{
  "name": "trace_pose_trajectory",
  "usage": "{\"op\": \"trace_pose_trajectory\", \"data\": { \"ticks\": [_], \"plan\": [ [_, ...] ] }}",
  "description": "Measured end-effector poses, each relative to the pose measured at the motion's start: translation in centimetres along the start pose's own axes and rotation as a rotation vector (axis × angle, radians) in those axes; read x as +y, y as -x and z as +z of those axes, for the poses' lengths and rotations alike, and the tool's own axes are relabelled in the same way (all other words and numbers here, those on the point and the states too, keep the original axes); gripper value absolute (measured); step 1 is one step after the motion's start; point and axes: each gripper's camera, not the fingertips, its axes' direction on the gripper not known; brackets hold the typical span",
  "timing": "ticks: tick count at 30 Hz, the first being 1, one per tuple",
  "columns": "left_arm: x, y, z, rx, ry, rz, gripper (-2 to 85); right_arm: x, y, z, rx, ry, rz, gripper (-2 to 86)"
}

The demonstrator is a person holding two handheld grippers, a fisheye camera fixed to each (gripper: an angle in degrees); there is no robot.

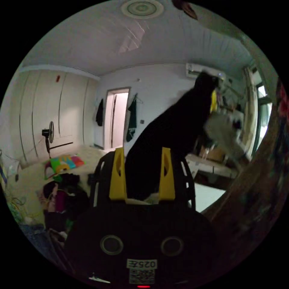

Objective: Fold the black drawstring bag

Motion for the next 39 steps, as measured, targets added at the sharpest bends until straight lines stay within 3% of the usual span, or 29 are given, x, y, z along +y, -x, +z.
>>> {"op": "trace_pose_trajectory", "data": {
  "ticks": [4, 6, 8, 9, 13, 15, 19, 21, 24, 27, 31, 33, 35, 39],
  "plan": [
    [3.4, -1.5, 4.2, 0.353, 0.098, -0.051, 18.9, 1.3, 9.9, 6.6, 0.002, 0.19, -0.174, -0.9],
    [3.6, -5.3, 7.6, 0.619, 0.079, -0.038, 18.7, 3.4, 16.0, 10.4, 0.153, 0.327, -0.258, -0.9],
    [2.2, -9.1, 9.5, 0.804, 0.073, 0.037, 11.9, 5.7, 20.4, 12.0, 0.264, 0.393, -0.358, -0.9],
    [0.8, -11.1, 11.0, 0.817, 0.171, 0.019, 6.1, 7.0, 22.9, 12.2, 0.357, 0.416, -0.385, -0.9],
    [-2.6, -11.4, 14.3, 0.834, 0.321, -0.073, 0.0, 12.5, 32.5, 9.4, 0.521, 0.325, -0.542, -0.8],
    [-3.6, -6.7, 16.6, 1.058, 0.389, -0.358, -0.6, 17.2, 40.3, 6.6, 0.581, 0.191, -0.661, -0.7],
    [-5.0, -3.9, 14.2, 1.22, 0.199, -0.439, -1.1, 25.3, 50.2, 4.7, 0.824, 0.174, -0.849, -0.3],
    [-5.8, -4.9, 12.1, 1.419, -0.007, -0.499, -1.0, 30.1, 55.4, 2.5, 0.891, 0.11, -0.897, 0.2],
    [-8.2, -8.7, 9.6, 1.637, -0.32, -0.559, -0.9, 34.5, 61.0, -2.6, 0.946, -0.022, -0.814, 1.3],
    [-12.6, -12.9, 7.5, 1.781, -0.467, -0.468, -1.0, 39.5, 64.6, -7.8, 1.007, -0.088, -0.754, 3.8],
    [-16.1, -16.7, 6.0, 2.02, -0.602, -0.45, -1.1, 46.7, 67.3, -12.4, 1.224, -0.147, -0.714, 8.1],
    [-17.7, -18.4, 5.0, 2.125, -0.65, -0.428, -1.3, 50.9, 67.7, -14.4, 1.598, -0.163, -0.578, 10.7],
    [-18.7, -19.5, 4.6, 2.203, -0.678, -0.425, -1.4, 53.7, 67.6, -15.4, 1.82, -0.17, -0.508, 12.3],
    [-20.8, -22.3, 4.4, 2.297, -0.645, -0.468, -1.5, 58.2, 67.0, -13.8, 1.88, -0.158, -0.651, 18.1]
  ]
}}
